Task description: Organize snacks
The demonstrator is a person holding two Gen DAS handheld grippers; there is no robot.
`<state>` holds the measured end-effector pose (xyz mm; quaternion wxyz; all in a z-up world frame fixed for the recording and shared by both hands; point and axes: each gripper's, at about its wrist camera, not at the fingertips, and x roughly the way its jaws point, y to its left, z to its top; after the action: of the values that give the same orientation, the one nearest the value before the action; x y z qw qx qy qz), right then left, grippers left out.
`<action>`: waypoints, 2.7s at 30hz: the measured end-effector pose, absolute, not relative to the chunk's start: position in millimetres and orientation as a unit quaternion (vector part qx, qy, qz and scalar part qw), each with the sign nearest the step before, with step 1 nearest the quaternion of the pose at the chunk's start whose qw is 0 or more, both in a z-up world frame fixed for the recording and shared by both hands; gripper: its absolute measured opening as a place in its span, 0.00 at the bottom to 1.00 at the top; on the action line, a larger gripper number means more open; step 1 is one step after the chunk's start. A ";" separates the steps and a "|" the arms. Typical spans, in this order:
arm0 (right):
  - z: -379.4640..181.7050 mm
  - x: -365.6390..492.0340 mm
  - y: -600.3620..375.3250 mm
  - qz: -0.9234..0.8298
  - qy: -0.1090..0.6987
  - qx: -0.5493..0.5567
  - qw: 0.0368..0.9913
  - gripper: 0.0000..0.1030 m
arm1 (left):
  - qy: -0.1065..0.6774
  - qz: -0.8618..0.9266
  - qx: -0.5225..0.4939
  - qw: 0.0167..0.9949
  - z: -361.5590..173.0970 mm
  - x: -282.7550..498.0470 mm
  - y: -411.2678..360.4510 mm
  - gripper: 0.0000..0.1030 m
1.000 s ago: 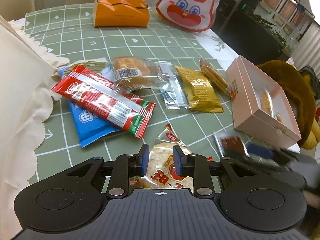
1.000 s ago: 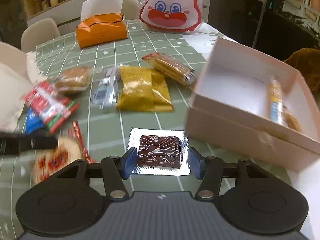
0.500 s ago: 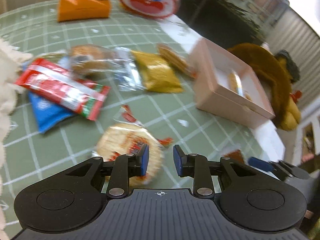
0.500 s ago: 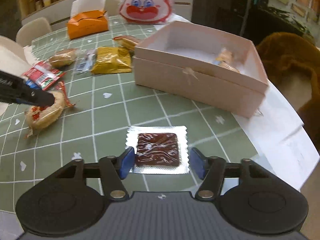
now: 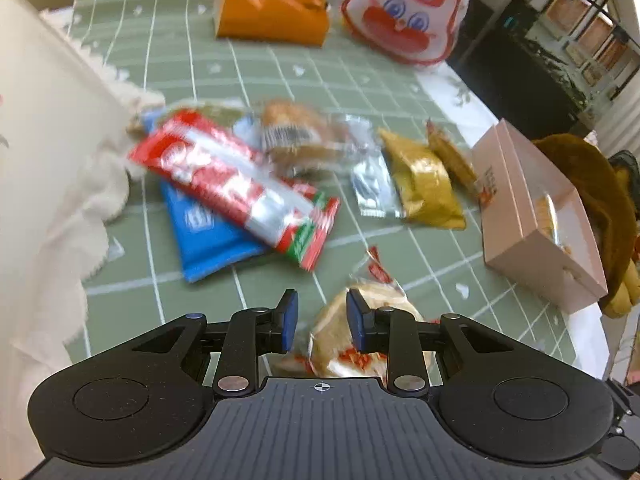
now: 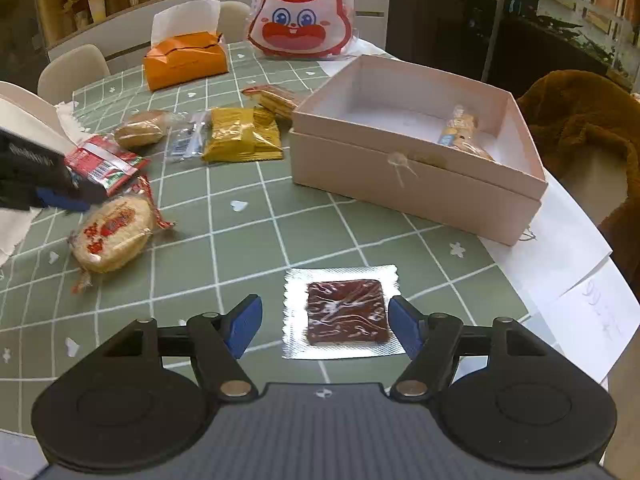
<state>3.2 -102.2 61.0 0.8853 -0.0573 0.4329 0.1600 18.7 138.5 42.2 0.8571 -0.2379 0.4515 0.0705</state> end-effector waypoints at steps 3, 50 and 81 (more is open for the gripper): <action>68.0 1.0 -94.9 0.182 0.431 -0.051 0.883 0.68 | 0.452 0.045 -0.248 0.856 41.2 15.9 125.2 0.31; 47.7 28.4 -105.9 0.129 0.445 -0.071 0.883 0.72 | 0.469 -0.098 -0.221 0.849 38.3 68.8 24.9 0.24; 40.6 16.0 -138.5 0.144 0.440 -0.076 0.883 0.84 | 0.477 -0.059 -0.233 0.845 42.1 45.4 54.0 0.23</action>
<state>16.0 -138.5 40.6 0.8830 -0.0755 0.4403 0.1440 45.4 54.0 42.1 0.8454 -0.2327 0.4772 -0.0588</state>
